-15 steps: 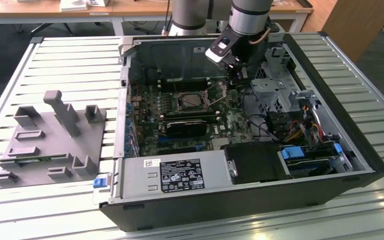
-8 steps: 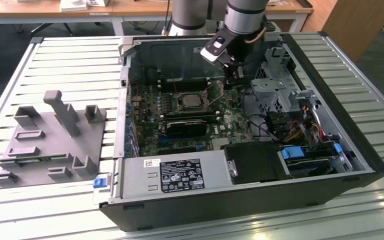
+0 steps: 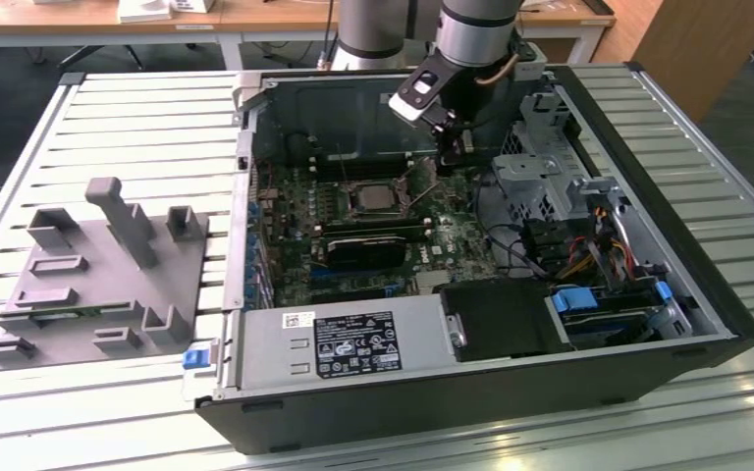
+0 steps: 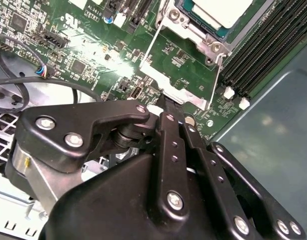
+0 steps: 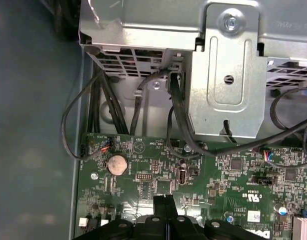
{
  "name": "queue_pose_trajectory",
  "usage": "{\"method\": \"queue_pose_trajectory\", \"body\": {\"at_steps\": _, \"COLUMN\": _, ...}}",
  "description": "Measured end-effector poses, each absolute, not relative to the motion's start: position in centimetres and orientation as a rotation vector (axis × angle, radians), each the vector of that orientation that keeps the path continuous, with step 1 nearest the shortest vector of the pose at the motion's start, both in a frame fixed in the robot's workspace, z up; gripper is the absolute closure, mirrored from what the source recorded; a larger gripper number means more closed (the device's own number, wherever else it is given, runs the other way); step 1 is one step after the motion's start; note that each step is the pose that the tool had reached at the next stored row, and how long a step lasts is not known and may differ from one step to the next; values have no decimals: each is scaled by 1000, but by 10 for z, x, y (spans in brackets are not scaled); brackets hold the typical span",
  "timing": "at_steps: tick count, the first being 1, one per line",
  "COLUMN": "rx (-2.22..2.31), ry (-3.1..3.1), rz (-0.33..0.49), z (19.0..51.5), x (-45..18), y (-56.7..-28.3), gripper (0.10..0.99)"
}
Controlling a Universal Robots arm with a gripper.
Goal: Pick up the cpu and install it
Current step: 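Close the cpu cover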
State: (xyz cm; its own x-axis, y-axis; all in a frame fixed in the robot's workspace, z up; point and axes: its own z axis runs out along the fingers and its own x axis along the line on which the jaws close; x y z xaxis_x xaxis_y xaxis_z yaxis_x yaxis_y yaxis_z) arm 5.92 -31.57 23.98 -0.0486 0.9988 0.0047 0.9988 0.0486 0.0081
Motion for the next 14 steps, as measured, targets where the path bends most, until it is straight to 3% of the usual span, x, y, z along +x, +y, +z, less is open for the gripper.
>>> {"method": "queue_pose_trajectory", "body": {"at_steps": 14, "rx": 2166, "ry": 2273, "rz": 14, "z": 239, "x": 41, "y": -316, "gripper": 980}}
